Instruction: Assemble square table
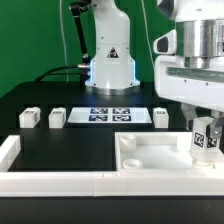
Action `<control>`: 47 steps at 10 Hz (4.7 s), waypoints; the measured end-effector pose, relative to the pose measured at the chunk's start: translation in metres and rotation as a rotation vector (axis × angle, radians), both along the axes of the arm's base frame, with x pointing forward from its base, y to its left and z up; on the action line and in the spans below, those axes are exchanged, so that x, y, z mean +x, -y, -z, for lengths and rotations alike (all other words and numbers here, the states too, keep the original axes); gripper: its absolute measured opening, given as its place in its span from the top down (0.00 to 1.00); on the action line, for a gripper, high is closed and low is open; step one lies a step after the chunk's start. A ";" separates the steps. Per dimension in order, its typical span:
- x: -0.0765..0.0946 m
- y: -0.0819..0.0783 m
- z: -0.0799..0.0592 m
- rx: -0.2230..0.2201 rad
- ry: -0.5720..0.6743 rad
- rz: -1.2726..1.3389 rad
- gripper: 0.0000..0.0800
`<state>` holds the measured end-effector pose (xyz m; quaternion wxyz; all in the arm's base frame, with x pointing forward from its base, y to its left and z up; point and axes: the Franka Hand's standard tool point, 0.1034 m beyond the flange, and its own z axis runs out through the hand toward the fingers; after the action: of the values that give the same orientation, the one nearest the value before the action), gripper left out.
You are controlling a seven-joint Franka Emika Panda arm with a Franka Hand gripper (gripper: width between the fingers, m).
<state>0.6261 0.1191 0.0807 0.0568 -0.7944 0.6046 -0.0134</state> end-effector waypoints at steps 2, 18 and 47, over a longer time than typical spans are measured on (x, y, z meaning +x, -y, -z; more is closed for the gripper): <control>0.000 -0.002 0.001 0.058 -0.016 0.204 0.63; 0.008 0.012 0.002 -0.096 0.135 -0.673 0.55; -0.001 0.002 0.004 0.060 -0.002 0.120 0.63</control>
Offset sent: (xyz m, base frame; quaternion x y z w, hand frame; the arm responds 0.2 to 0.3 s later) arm 0.0000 0.0000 0.0000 0.0000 0.0000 -0.0650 0.9979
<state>0.6251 0.1171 0.0765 0.0790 -0.7548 0.6512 0.0020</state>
